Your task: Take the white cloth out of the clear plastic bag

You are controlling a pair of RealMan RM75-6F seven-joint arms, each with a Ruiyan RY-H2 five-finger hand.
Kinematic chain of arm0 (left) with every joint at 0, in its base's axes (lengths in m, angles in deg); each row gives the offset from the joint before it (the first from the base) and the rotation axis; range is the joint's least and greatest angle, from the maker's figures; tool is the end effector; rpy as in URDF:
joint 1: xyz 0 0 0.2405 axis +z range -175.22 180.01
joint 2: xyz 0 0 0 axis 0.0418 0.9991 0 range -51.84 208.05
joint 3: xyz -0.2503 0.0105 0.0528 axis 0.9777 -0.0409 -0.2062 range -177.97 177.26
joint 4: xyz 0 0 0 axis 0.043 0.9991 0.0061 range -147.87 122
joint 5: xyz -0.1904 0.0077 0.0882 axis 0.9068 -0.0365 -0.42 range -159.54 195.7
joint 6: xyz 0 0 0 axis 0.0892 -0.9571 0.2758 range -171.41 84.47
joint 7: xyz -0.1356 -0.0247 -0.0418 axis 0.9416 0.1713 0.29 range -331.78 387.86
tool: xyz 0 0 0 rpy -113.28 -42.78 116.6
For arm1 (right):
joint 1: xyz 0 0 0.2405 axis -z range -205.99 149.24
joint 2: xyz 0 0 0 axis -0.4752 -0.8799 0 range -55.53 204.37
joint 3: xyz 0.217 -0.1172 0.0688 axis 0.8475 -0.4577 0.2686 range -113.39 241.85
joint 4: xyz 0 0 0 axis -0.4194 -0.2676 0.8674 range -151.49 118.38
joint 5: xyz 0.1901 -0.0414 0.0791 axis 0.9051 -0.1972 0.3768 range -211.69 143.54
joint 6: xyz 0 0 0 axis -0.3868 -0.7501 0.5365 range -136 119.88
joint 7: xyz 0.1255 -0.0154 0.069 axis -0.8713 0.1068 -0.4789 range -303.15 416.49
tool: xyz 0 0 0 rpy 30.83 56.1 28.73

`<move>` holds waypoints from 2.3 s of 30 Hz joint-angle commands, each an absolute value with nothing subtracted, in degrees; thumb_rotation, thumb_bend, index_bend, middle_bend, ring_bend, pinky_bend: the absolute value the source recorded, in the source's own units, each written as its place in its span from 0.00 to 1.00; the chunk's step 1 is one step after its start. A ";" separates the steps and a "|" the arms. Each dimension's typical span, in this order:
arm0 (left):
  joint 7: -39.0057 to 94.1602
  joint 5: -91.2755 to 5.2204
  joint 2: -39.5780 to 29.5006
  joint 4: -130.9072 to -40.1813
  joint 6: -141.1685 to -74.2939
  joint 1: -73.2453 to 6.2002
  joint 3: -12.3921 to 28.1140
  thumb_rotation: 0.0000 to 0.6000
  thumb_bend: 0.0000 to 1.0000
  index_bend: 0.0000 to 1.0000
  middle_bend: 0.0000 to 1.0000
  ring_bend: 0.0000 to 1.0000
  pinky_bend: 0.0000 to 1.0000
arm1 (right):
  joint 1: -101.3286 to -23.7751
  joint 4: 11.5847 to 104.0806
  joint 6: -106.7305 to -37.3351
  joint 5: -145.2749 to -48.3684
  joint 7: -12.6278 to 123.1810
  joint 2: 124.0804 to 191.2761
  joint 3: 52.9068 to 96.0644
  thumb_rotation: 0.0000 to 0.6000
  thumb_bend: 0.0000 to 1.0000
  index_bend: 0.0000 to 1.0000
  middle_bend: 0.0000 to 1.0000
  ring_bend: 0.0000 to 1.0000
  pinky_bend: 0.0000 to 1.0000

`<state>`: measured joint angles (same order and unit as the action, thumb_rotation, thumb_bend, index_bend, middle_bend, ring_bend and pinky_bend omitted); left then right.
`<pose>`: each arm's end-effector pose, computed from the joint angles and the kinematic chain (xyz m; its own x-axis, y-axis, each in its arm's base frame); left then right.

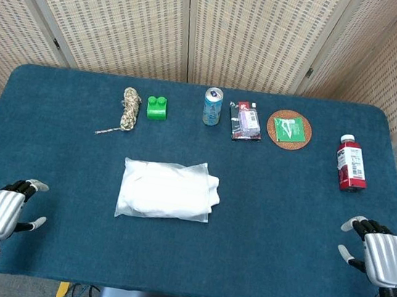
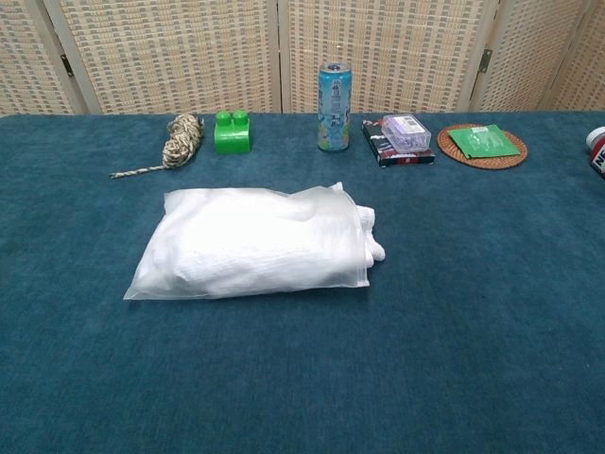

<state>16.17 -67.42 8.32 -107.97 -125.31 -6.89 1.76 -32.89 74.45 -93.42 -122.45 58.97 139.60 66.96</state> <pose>-0.2812 0.1986 0.1146 0.4561 0.0452 0.8888 0.8878 -0.0924 -0.4509 -0.3095 -0.1788 0.1532 0.4392 0.0003 0.8984 -0.8975 -0.0447 0.4388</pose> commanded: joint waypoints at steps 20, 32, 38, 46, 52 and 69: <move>16.07 -69.63 8.03 -112.51 -122.78 -11.42 4.38 1.00 0.12 0.17 0.28 0.31 0.47 | -32.35 74.58 -94.36 -122.26 58.03 138.82 67.19 1.00 0.13 0.47 0.41 0.40 0.52; 10.99 -66.11 6.68 -121.47 -112.21 -20.34 8.10 1.00 0.02 0.00 0.00 0.06 0.33 | -32.24 73.60 -94.47 -122.40 56.93 138.96 67.09 1.00 0.13 0.47 0.41 0.40 0.52; 7.30 -60.34 4.38 -122.86 -107.06 -24.99 10.39 1.00 0.00 0.00 0.00 0.00 0.25 | -31.77 73.38 -95.23 -122.51 56.48 138.80 67.06 1.00 0.13 0.47 0.41 0.40 0.53; 3.72 -53.70 -0.09 -121.21 -102.98 -30.66 12.43 1.00 0.00 0.00 0.00 0.00 0.20 | -31.41 73.30 -95.78 -122.86 56.45 138.73 66.90 1.00 0.13 0.47 0.41 0.40 0.52; 2.42 -51.23 -2.86 -119.09 -102.20 -33.40 12.83 1.00 0.00 0.00 0.00 0.00 0.16 | -31.46 73.48 -95.68 -122.90 56.69 138.53 66.96 1.00 0.13 0.47 0.41 0.40 0.52; -2.40 -38.36 -6.88 -112.99 -97.25 -40.67 12.01 1.00 0.00 0.00 0.00 0.00 0.04 | -32.60 73.94 -93.82 -123.01 57.80 139.13 66.96 1.00 0.13 0.47 0.41 0.40 0.52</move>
<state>-1.85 -39.06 -6.40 -113.57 -97.49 -40.06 12.08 -32.60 73.95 -93.82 -123.01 57.80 139.13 66.96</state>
